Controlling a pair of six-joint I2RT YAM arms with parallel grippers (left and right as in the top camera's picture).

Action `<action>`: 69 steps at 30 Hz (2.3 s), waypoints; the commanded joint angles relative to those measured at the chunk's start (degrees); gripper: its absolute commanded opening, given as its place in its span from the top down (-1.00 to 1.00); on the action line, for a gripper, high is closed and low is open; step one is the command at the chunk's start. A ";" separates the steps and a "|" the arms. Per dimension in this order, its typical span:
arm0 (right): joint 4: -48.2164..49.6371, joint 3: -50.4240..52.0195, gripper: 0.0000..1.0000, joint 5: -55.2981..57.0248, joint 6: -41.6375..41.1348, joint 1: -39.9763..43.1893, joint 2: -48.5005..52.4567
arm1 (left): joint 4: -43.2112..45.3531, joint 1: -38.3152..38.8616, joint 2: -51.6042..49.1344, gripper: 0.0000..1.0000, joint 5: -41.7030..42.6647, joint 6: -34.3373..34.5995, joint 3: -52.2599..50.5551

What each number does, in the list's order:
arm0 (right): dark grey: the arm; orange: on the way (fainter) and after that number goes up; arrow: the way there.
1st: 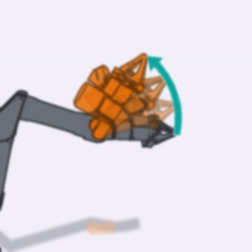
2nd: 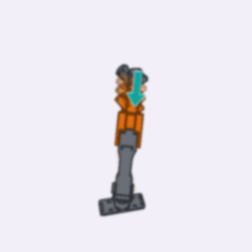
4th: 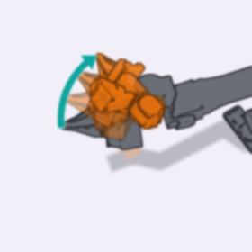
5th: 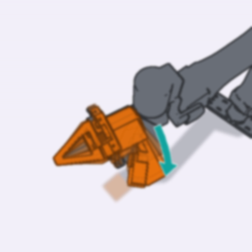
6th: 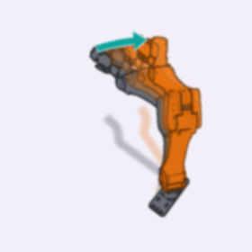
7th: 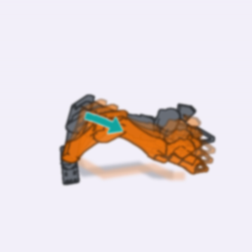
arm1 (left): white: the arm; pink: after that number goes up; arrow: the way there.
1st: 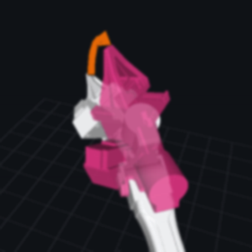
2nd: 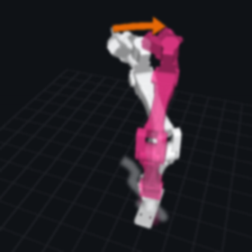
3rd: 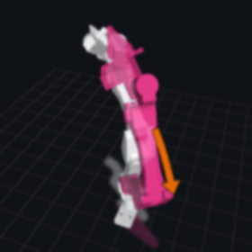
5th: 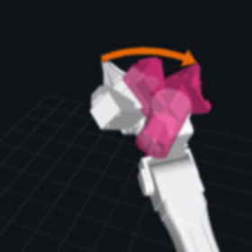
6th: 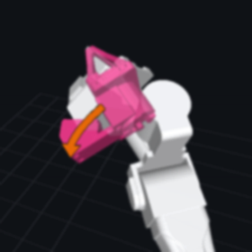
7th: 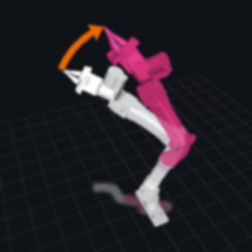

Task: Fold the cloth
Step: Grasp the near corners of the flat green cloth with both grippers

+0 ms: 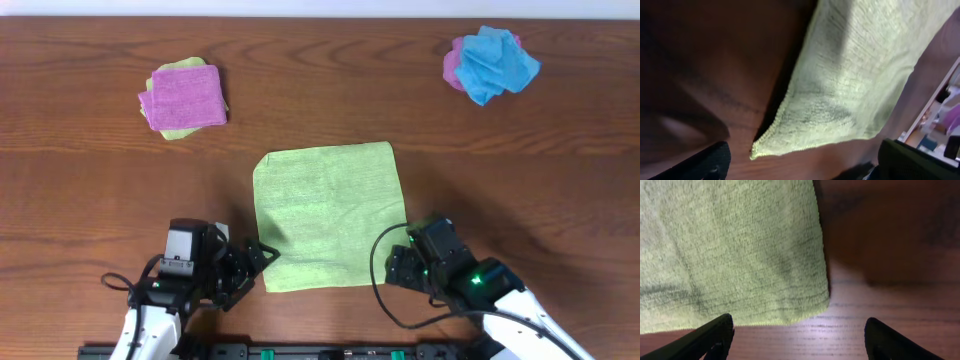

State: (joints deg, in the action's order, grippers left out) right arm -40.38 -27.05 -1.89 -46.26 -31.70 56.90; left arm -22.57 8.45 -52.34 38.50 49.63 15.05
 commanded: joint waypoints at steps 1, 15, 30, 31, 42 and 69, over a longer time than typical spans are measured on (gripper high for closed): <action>1.57 1.49 -0.67 -1.46 -1.14 1.22 -0.33 | 0.59 -0.17 0.24 -0.91 -1.97 3.30 -1.29; 5.53 2.67 -0.65 -1.84 -3.06 1.53 -0.26 | 4.52 0.87 -4.83 -0.91 -4.35 7.76 -1.84; 7.85 5.57 -0.63 -2.73 -4.59 1.53 1.36 | 15.61 8.83 -14.75 -0.22 -4.26 12.37 -1.84; 8.33 6.05 -0.63 -2.69 -5.03 1.53 1.36 | 15.74 8.83 -14.73 -0.04 -4.42 12.37 -1.84; 17.38 10.80 -0.36 -3.08 -6.91 1.53 1.42 | 18.84 8.83 -14.73 0.88 -5.20 12.35 -1.84; 26.25 11.08 0.98 -4.83 -6.88 1.53 10.71 | 23.34 8.02 -14.73 0.88 -4.98 9.46 -1.81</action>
State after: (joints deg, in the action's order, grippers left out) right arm -13.30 -17.80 -5.06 -53.01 -30.33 66.35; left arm 0.43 17.06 -66.87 34.17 60.95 13.74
